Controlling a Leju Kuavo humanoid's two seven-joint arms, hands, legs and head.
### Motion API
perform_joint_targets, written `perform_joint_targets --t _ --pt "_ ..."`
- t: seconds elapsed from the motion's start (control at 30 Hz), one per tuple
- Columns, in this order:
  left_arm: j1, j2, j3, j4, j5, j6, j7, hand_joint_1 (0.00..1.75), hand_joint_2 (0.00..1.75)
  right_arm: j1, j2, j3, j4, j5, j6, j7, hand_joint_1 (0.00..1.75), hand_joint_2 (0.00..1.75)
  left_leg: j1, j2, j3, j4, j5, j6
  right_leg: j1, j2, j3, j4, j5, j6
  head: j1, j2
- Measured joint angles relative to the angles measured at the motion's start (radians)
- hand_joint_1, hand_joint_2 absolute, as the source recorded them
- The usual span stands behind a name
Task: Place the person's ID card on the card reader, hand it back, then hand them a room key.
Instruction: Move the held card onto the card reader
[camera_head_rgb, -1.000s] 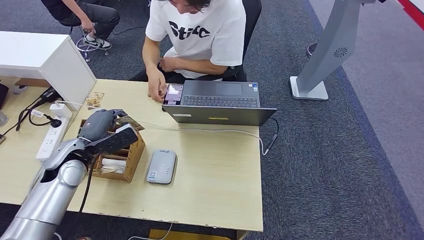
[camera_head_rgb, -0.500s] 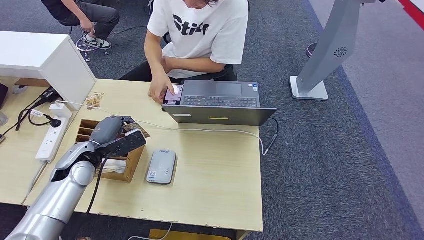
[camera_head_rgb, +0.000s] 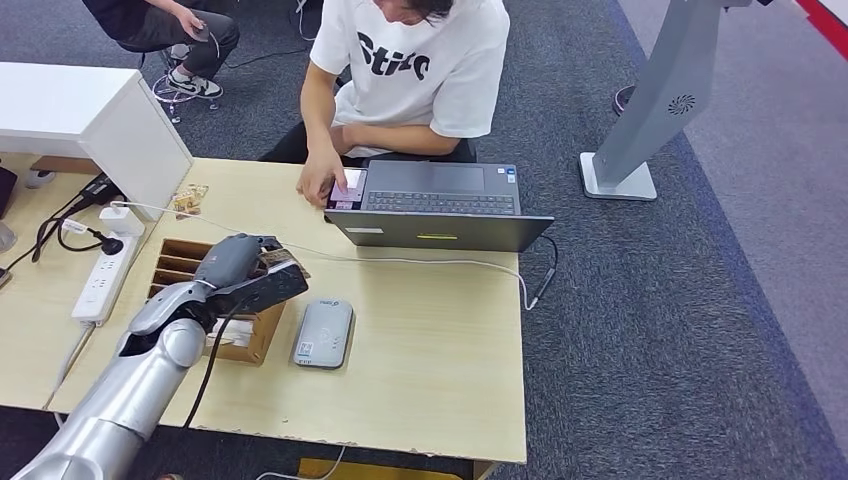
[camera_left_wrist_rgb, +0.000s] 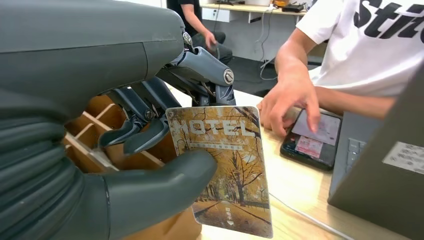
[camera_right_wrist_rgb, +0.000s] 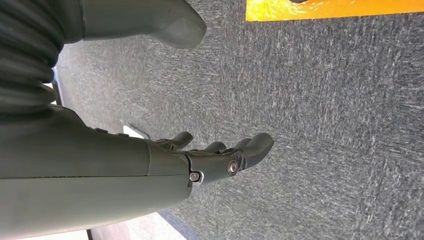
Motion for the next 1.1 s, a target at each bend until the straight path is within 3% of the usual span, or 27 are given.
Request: perform_joint_targets --t 0.4,0.73,1.1 --pt "-0.123 -0.045 -0.039 0.048 -0.046 0.024 -0.011 1.75 1.75 -0.003 0.0 0.0 0.0 0.021 0.007 -0.006 0.0 1.75 0.0 0.0 0.0 0.0 0.0 0.0 0.0 0.0 0.0 0.0 0.0 0.0 0.0 0.0" --pt "-0.185 -0.023 -0.046 -0.015 -0.025 0.001 0.006 1.75 1.75 -0.003 0.0 -0.006 0.001 0.03 0.006 -0.011 0.0 1.75 0.0 0.0 0.0 0.0 0.0 0.0 0.0 0.0 0.0 0.0 0.0 0.0 0.0 0.0" --pt "-0.189 -0.006 -0.07 -0.053 0.0 -0.075 0.003 1.75 1.75 -0.003 0.0 -0.011 0.004 0.039 0.007 -0.012 0.0 1.75 0.0 0.0 0.0 0.0 0.0 0.0 0.0 0.0 0.0 0.0 0.0 0.0 0.0 0.0"
